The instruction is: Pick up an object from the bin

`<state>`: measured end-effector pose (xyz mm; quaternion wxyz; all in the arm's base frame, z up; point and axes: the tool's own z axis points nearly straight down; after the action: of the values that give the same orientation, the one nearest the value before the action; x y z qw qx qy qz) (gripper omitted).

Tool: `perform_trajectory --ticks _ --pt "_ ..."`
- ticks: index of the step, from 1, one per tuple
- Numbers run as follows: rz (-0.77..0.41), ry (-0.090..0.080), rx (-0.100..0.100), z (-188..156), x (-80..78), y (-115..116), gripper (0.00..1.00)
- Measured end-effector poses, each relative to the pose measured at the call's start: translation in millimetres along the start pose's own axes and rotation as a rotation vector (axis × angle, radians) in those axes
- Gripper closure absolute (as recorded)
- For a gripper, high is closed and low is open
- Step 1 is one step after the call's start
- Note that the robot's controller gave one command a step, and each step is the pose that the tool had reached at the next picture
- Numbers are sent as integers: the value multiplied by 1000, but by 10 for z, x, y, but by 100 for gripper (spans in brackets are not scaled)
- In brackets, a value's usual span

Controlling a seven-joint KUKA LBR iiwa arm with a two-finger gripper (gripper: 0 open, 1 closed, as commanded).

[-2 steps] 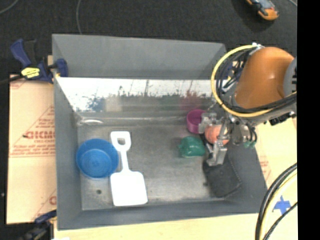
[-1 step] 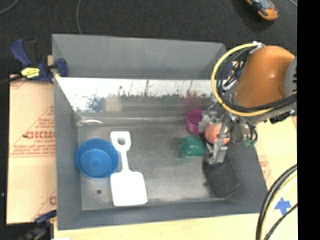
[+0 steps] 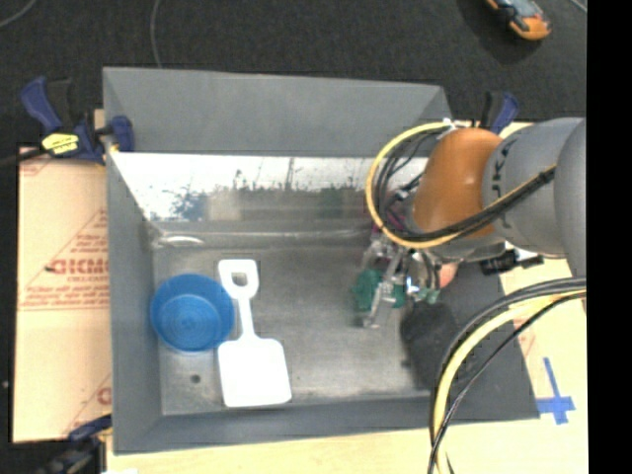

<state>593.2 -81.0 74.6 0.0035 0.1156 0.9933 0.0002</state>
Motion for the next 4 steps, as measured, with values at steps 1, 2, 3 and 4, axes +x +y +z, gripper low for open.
perform_trajectory --ticks 1,2,3,4 --pt "-6 -6 1 -722 9 -43 0" --pt "211 11 2 -249 254 -181 0" --pt "71 -3 -1 37 72 -108 0" --pt "398 12 4 43 246 -186 100"
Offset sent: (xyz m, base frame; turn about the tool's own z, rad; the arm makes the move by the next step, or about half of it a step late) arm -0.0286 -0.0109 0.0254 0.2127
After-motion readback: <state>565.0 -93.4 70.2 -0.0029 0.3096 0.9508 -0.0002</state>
